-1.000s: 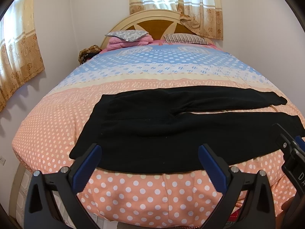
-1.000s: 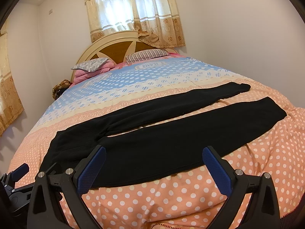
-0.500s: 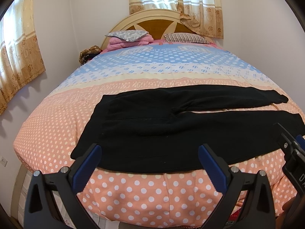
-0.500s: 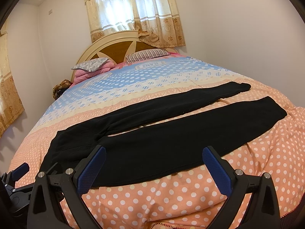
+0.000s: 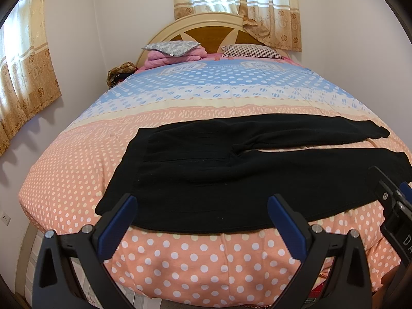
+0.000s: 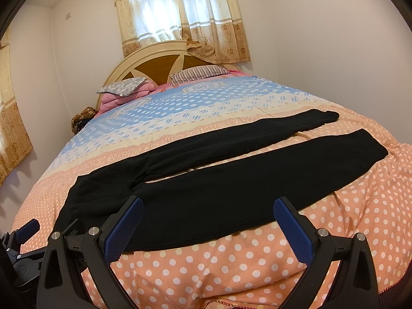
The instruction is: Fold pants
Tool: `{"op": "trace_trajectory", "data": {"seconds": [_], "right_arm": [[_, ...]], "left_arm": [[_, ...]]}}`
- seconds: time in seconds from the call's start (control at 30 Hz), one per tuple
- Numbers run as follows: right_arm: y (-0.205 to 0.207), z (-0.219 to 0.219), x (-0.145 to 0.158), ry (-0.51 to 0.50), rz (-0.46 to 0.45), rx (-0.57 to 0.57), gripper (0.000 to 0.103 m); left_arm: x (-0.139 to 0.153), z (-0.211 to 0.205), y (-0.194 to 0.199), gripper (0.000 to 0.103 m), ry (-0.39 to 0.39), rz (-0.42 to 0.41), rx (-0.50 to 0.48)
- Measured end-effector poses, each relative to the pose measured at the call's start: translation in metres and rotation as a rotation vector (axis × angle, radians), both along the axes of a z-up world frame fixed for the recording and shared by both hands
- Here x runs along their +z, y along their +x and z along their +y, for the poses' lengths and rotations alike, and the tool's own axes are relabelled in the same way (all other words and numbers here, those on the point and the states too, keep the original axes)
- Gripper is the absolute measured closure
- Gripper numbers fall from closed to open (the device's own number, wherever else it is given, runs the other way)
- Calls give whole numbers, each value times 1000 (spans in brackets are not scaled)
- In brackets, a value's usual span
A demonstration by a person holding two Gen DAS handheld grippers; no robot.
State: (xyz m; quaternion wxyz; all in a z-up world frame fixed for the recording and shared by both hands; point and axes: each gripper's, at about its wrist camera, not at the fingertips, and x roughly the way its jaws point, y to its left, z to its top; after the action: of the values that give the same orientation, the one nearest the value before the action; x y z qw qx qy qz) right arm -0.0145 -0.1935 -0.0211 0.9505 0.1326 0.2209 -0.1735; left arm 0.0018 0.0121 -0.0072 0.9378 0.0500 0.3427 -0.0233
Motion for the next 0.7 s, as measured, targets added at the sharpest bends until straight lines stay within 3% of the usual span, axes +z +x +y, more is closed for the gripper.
{"op": "trace_trajectory", "data": {"seconds": [0.7], "right_arm": [[0, 0, -3, 2, 4, 1, 1]], "left_arm": [[-2, 0, -1, 0, 2, 4, 0]]}}
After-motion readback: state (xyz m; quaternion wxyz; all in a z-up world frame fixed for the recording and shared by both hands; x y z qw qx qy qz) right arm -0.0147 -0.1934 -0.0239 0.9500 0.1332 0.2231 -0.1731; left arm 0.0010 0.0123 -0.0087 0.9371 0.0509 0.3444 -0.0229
